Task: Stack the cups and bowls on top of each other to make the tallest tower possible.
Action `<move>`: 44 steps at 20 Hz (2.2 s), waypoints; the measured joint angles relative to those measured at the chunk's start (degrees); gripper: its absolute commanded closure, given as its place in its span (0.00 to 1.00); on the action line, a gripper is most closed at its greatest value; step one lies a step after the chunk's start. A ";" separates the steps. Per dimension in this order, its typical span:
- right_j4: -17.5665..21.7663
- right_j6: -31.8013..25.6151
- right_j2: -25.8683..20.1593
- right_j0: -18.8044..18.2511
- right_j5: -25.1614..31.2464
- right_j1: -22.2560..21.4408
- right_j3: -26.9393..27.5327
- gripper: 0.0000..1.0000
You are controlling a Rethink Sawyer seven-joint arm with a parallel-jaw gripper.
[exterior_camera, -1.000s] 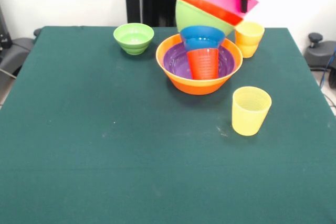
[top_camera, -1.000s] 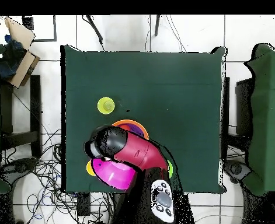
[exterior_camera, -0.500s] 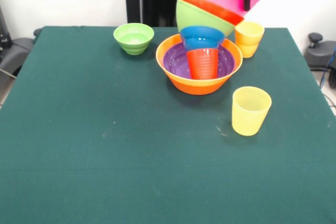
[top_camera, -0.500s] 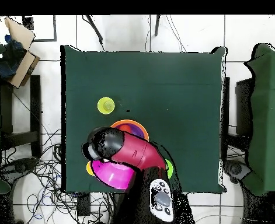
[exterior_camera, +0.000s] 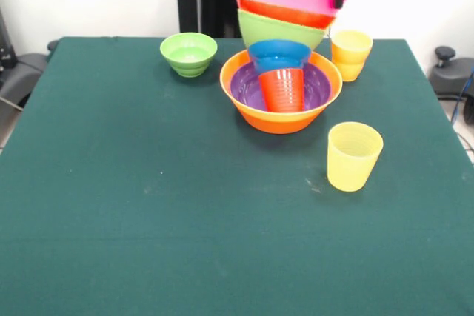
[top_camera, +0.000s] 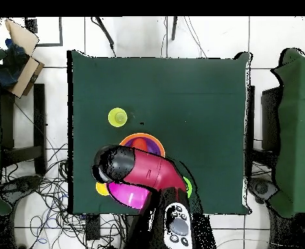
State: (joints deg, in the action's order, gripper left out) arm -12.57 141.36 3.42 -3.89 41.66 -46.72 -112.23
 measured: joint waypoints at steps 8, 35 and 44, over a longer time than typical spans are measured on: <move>6.76 0.00 3.32 0.11 0.01 -0.01 2.52 1.00; 9.15 0.00 4.41 -3.79 -0.11 0.46 5.45 1.00; 9.16 0.00 1.26 -5.43 -0.96 0.47 5.44 1.00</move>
State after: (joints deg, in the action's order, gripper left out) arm -3.42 141.36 4.68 -9.32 40.70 -46.26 -106.78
